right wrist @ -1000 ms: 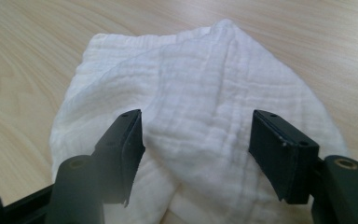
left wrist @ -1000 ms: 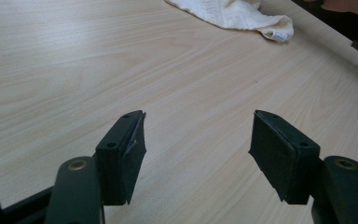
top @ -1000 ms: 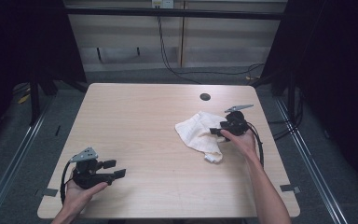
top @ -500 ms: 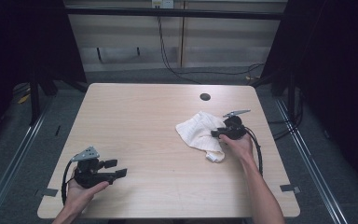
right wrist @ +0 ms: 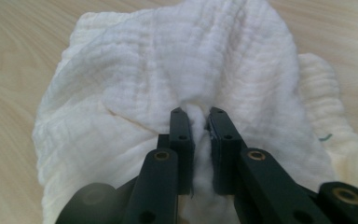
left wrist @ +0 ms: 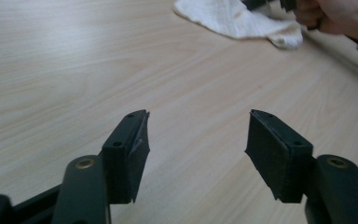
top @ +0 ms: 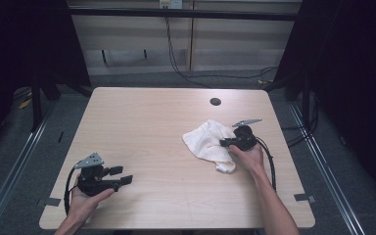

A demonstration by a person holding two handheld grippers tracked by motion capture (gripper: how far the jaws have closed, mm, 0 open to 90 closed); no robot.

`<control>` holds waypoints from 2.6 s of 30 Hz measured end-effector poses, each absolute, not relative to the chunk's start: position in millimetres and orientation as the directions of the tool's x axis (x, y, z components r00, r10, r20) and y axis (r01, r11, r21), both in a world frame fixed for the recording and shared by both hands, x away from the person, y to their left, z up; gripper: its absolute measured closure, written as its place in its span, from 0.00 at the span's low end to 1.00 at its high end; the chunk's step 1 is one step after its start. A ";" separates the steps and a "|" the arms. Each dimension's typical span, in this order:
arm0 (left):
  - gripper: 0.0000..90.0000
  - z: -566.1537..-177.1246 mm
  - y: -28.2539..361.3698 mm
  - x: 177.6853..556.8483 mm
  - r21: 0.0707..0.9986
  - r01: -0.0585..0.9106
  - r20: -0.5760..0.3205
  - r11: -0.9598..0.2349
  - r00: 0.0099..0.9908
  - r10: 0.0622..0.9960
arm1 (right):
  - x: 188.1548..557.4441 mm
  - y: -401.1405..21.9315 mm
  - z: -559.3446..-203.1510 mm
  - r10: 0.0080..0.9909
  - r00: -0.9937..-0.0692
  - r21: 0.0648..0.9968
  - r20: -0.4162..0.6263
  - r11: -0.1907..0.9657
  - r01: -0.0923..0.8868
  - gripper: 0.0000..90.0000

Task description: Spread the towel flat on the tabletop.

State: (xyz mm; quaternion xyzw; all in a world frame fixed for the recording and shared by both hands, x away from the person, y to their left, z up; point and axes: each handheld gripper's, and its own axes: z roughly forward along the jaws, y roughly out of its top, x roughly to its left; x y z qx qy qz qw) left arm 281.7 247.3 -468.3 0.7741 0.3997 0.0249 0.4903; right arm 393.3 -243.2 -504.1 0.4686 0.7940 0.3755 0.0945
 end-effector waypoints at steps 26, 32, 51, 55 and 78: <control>0.64 -459.9 210.0 306.5 0.793 0.514 -0.274 -0.328 0.781 0.561 | 352.2 -178.3 -501.8 0.671 -0.716 0.685 0.191 0.432 0.587 0.91; 0.71 -464.7 202.1 319.0 0.780 0.518 -0.271 -0.351 0.785 0.556 | 345.2 -168.9 -502.0 0.625 -0.753 0.688 0.206 0.454 0.565 0.91; 0.57 -498.2 191.2 320.7 0.687 0.518 -0.201 -0.510 0.809 0.552 | 333.6 -129.7 -503.9 0.495 -0.837 0.700 0.234 0.512 0.498 0.90; 0.60 -498.2 191.8 318.7 0.690 0.496 -0.192 -0.527 0.828 0.528 | 333.2 -128.0 -503.8 0.491 -0.840 0.702 0.229 0.515 0.492 0.89; 0.91 -489.2 180.3 289.6 0.665 0.470 -0.241 -0.580 0.870 0.430 | 318.8 -148.8 -481.4 0.595 -0.788 0.738 0.155 0.460 0.493 0.59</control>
